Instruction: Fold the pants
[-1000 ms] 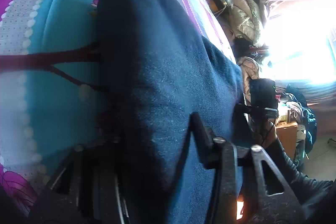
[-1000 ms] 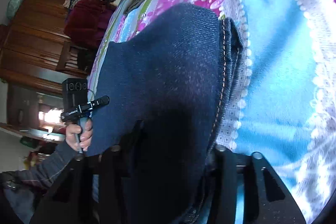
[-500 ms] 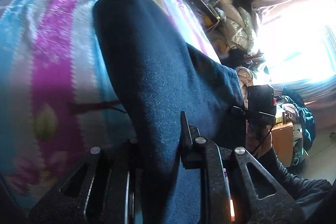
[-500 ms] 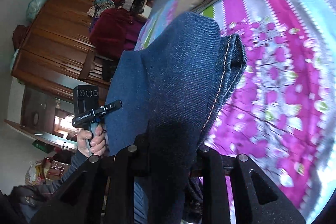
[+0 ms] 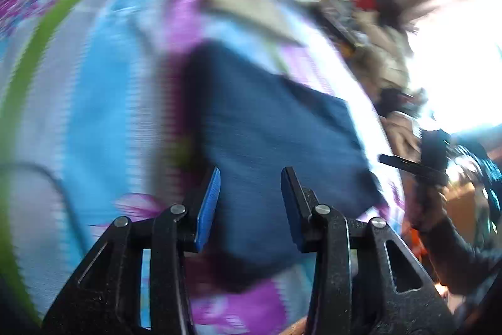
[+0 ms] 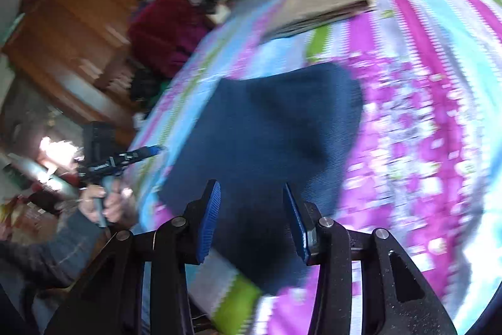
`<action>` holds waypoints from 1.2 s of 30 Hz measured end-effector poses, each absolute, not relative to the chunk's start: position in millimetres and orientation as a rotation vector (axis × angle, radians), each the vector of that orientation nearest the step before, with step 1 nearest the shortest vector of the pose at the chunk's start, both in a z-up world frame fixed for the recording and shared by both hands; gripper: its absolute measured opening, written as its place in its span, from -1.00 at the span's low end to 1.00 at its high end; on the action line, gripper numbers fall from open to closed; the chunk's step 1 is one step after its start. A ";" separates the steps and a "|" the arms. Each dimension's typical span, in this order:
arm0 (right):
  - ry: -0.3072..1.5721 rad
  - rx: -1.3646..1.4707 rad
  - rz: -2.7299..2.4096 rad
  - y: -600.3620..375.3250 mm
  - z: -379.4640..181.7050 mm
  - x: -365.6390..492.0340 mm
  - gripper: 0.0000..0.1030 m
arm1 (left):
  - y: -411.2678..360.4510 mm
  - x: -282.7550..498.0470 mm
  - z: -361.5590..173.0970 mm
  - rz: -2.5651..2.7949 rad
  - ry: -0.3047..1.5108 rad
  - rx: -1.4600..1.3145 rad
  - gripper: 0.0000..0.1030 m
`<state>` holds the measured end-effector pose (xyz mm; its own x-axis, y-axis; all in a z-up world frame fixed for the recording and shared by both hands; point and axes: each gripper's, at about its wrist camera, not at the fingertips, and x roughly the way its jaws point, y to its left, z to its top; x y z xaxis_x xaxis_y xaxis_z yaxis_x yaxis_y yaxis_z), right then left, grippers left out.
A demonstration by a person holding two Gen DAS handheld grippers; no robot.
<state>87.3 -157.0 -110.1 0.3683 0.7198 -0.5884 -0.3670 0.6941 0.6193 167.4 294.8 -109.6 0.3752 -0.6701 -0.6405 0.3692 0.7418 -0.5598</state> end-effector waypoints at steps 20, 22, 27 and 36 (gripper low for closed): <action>0.950 0.573 0.732 -160.9 -113.3 206.7 -0.04 | 276.6 154.8 -130.4 -0.775 0.921 -0.504 -0.20; 0.985 0.577 0.746 -148.8 -116.8 231.7 -0.04 | 253.9 166.7 -140.2 -0.791 0.958 -0.485 -0.20; 1.039 0.628 0.684 -169.1 -148.2 250.8 -1.00 | 246.1 168.8 -177.2 -0.750 1.062 -0.509 -0.36; 1.029 -0.030 0.450 -104.2 -68.3 243.5 -0.92 | 273.3 176.0 -125.0 -0.712 0.988 -0.503 -0.17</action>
<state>243.5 -104.2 -68.3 0.4330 0.3478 -0.8316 -0.3753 0.9084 0.1845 176.0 273.3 -125.0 0.3602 -0.7373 -0.5715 0.3086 0.6723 -0.6729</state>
